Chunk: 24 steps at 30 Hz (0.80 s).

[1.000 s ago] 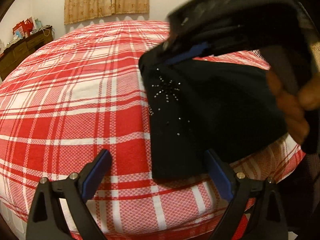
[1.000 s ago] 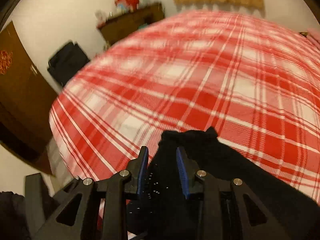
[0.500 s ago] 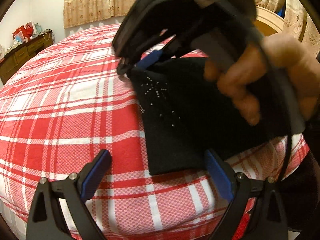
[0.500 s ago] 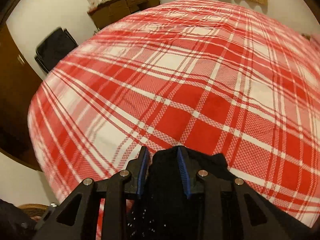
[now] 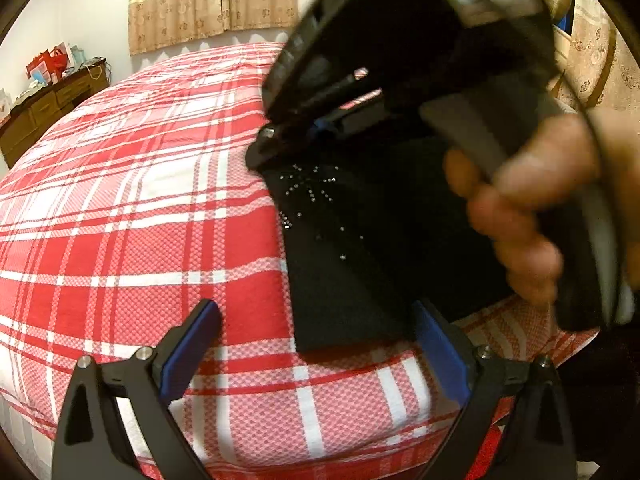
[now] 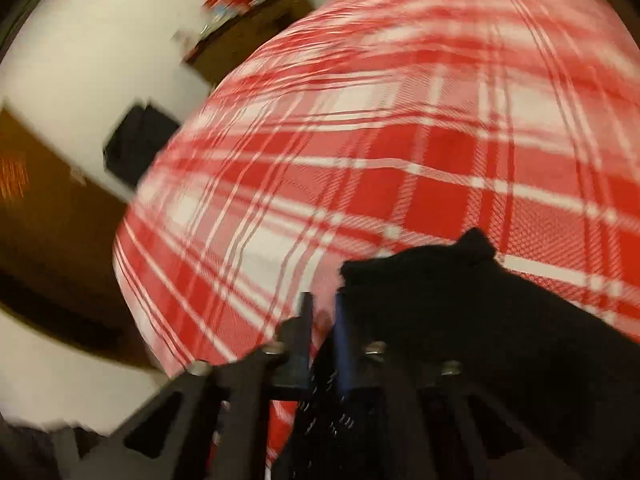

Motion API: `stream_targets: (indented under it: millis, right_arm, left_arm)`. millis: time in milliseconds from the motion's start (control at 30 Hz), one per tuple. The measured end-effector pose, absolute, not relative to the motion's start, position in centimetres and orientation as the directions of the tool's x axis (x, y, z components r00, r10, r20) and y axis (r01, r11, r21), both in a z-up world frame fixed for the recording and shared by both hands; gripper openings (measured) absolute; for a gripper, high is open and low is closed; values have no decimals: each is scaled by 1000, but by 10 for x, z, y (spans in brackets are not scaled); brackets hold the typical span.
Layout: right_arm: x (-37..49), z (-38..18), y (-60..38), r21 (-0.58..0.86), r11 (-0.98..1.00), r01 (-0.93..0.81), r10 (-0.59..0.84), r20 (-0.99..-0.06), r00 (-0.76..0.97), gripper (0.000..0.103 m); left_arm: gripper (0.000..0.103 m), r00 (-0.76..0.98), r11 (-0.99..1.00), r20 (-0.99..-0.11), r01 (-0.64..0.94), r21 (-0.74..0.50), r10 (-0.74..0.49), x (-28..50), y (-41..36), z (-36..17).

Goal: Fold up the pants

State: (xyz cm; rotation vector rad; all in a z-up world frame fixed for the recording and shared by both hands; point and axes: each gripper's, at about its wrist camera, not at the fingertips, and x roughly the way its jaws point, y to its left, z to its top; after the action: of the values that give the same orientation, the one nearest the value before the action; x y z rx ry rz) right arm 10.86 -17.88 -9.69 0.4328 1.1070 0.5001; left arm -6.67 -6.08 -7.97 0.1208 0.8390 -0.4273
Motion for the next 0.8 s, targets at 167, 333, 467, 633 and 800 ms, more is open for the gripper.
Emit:
stream_targets:
  millis: [167,333,467,633,800]
  right_arm:
    - [109,-98,-177,585,799,-142,589,-712,381,0]
    - [94,-87,-187,668,732,-133,646,-620,446,3]
    - [60,-61,-223,664,740,-109,605,-585,540,3]
    - [-2,-37,-277,503,864,13,375,-662,649,4]
    - [-76,-28,-323,293,940,176,98,-725,681,5]
  left_arm:
    - [99,589,912,-746,406,-61,-312,-65,-60,-82]
    - [100,577,909,-754,412,-63,-313,-65,-60,-83]
    - [103,569,907,-761,417,-59,-311,-65,-59,-85]
    - [103,572,907,-760,417,-55,-309,-63,-60,-87]
    - [103,569,907,-763,417,-54,-307,-61,-63,-88]
